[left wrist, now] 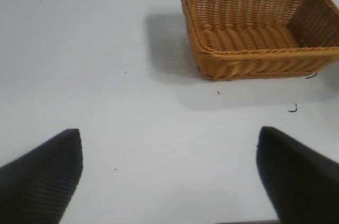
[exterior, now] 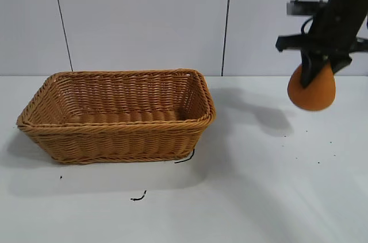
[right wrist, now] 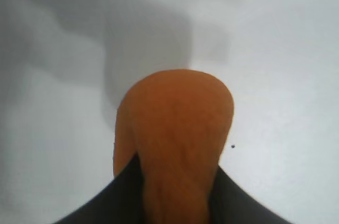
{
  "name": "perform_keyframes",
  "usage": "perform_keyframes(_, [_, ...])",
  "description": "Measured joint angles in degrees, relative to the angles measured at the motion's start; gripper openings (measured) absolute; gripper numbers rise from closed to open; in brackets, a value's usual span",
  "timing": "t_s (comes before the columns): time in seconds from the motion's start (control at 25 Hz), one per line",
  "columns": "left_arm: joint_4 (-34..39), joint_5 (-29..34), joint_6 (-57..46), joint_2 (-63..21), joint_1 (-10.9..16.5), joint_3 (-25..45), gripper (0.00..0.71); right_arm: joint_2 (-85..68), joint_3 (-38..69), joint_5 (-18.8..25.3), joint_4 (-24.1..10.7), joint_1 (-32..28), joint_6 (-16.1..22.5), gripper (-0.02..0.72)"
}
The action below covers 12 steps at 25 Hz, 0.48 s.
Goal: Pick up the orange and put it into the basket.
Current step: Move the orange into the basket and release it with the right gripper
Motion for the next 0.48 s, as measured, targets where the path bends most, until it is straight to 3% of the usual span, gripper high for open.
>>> perform_keyframes(0.16, [0.00,0.00,0.00,0.00,0.00,0.00,0.639,0.00,-3.82,0.53,-0.12,4.09,0.06,0.149])
perform_keyframes(0.48, [0.00,0.00,0.00,0.00,0.00,0.00,0.639,0.39,-4.46,-2.48,-0.12,15.72,1.44,0.149])
